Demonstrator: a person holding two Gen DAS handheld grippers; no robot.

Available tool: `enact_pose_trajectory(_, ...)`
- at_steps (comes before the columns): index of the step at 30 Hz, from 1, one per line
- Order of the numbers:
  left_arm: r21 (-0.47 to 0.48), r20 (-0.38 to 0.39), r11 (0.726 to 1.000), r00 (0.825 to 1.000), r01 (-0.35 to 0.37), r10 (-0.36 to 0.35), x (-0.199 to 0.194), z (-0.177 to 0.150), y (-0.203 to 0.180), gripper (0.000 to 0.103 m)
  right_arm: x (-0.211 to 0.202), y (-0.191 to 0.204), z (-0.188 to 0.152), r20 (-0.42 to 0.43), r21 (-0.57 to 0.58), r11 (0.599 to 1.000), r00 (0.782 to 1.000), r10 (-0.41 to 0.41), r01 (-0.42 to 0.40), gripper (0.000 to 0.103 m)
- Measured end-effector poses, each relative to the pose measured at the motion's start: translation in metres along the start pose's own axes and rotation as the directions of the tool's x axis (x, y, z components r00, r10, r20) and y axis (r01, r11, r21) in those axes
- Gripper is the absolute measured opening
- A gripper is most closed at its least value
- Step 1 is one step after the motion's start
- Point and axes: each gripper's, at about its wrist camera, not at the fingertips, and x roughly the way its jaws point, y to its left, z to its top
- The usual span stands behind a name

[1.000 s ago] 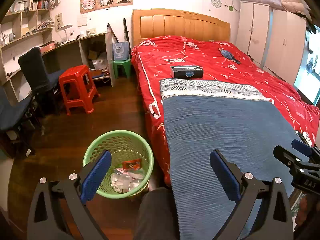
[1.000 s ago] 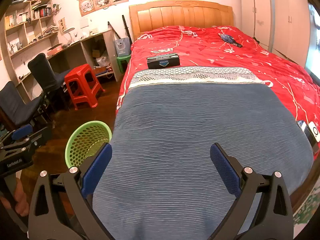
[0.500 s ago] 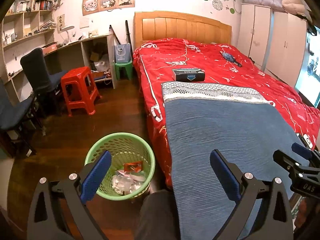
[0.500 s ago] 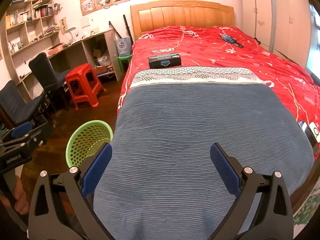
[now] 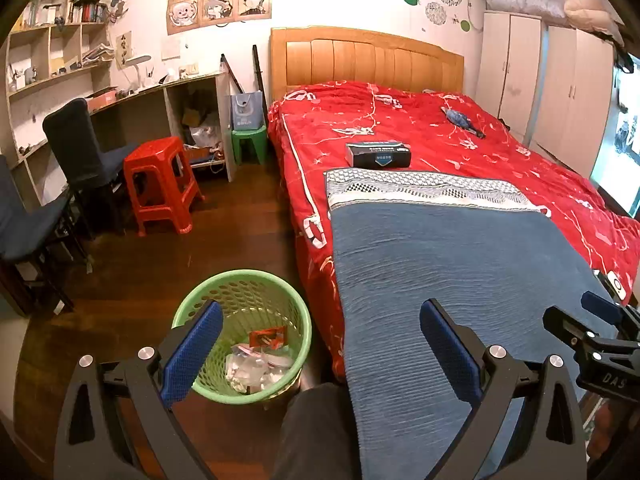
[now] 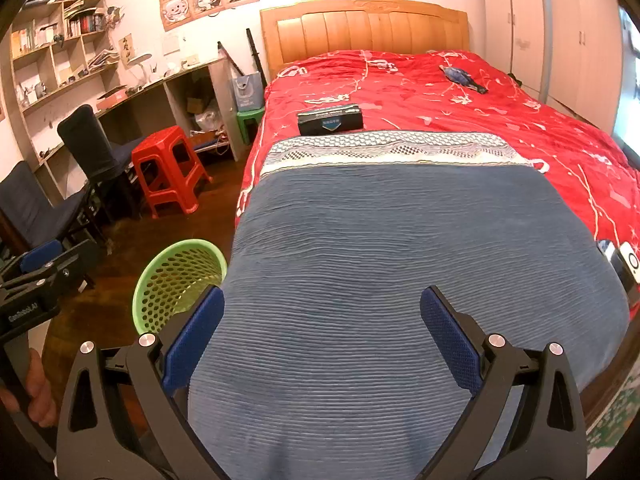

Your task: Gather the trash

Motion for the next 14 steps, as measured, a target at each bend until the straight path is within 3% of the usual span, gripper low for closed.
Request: enact_pose_trajectory(14,-0.005,-0.006,1.0,1.0,0.002,-0.002,0.0,0.0025,0.0025,0.096,0.0027,-0.0002,-0.0026,-0.007,0.007,1.0,1.0,0.008,-0.008,0.097)
